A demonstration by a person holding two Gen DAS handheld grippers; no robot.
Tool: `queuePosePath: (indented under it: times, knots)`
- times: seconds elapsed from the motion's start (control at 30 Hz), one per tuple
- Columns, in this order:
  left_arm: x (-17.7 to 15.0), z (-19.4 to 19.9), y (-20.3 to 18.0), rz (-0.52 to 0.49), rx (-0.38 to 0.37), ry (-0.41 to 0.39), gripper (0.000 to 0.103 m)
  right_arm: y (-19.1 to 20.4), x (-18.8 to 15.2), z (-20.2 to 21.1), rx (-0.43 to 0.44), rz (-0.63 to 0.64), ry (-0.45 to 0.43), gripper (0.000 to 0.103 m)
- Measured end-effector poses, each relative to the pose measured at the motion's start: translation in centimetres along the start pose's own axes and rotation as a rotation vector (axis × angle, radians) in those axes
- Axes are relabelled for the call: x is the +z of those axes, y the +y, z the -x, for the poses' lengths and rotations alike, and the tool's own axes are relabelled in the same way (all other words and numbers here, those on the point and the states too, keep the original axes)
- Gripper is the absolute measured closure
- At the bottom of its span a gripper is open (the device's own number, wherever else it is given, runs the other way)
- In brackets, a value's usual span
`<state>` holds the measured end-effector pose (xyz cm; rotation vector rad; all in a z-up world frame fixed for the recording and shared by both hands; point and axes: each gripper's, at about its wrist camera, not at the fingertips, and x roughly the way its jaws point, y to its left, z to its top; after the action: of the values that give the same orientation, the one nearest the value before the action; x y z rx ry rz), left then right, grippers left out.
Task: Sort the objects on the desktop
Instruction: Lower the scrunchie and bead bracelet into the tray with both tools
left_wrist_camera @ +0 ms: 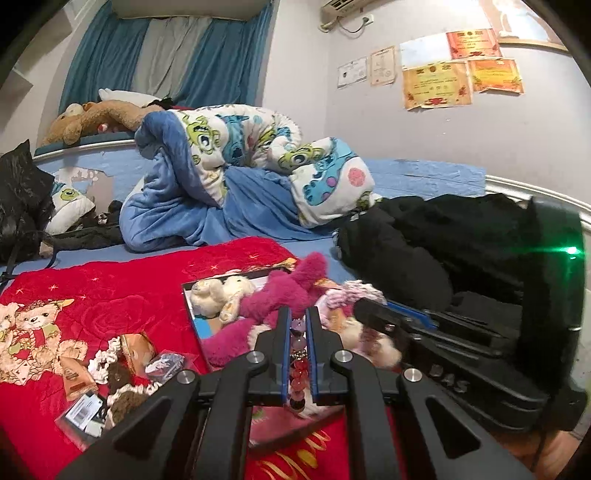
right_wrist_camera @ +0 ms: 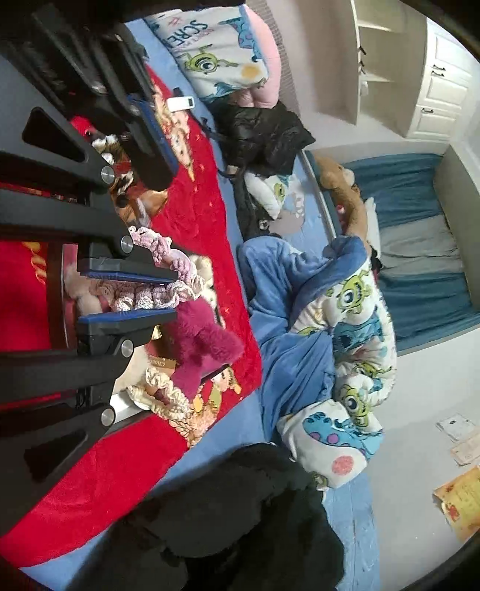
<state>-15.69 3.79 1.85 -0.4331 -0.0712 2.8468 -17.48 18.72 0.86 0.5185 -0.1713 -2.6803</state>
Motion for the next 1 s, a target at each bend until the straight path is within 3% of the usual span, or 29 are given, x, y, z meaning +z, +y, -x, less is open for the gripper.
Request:
queuePosePath:
  times: [0.37, 0.63, 1.0]
  knots:
    - [-2.5, -4.9, 4.0, 0.084, 0.042, 0.046, 0.095, -0.5, -2.3, -3.7, 0.0, 0.035, 0.007, 0.089]
    - [-3.3, -5.5, 3.8, 0.076, 0.053, 0.063, 0.095, 2.1, -3.4, -4.4, -0.046, 0.178, 0.024, 0.089]
    - [-3.9, -6.2, 3.7, 0.075, 0.076, 0.099, 0.095, 0.5, -3.6, -5.3, -0.055, 0.111, 0.067, 0.088]
